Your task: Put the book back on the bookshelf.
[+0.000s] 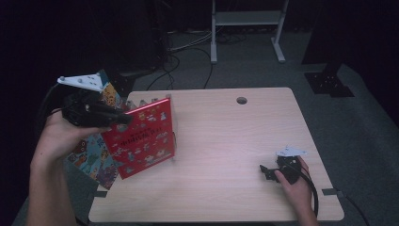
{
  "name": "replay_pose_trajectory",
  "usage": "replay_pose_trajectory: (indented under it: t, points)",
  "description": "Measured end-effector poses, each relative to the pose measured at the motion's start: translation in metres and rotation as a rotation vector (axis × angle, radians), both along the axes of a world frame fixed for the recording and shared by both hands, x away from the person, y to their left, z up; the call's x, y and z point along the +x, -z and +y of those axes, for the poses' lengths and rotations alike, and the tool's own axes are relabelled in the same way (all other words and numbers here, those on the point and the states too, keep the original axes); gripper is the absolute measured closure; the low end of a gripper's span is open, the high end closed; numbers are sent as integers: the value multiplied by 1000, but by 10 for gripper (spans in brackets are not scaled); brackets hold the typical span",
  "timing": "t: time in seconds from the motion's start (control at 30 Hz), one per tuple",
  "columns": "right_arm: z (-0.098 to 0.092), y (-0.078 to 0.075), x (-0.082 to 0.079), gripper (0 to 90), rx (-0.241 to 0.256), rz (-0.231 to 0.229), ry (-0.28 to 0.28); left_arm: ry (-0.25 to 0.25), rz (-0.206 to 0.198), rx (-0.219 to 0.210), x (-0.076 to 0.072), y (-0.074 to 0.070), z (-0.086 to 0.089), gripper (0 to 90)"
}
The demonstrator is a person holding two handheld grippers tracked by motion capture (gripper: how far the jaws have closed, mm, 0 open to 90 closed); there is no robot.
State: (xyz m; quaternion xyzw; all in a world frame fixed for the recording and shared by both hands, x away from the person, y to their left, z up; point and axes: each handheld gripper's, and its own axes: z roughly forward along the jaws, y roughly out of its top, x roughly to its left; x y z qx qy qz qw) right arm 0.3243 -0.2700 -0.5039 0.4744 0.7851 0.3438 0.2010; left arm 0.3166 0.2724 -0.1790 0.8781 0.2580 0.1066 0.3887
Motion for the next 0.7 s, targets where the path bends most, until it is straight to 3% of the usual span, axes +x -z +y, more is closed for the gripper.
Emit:
replay_pose_trajectory:
  t: [0.03,0.07,0.17,0.2,0.23,0.47,0.63,0.7]
  points:
    - [0,0,0,99,0,0,0,0,0,0,0,0,0,794]
    - [0,0,0,99,0,0,1,-44,-3,0,1,1,7,793]
    - [0,0,0,99,0,0,0,-76,-7,11,2,1,13,793]
    - [0,0,0,99,1,0,2,-115,-4,23,5,3,18,793]
    - [0,0,0,99,1,0,2,-115,-4,23,5,3,18,794]
    - [0,0,0,99,1,-1,1,-249,25,32,22,19,32,793]
    - [0,0,0,99,1,-1,1,-308,33,15,31,26,37,793]
    - [0,0,0,99,1,0,1,-353,30,1,35,30,41,793]
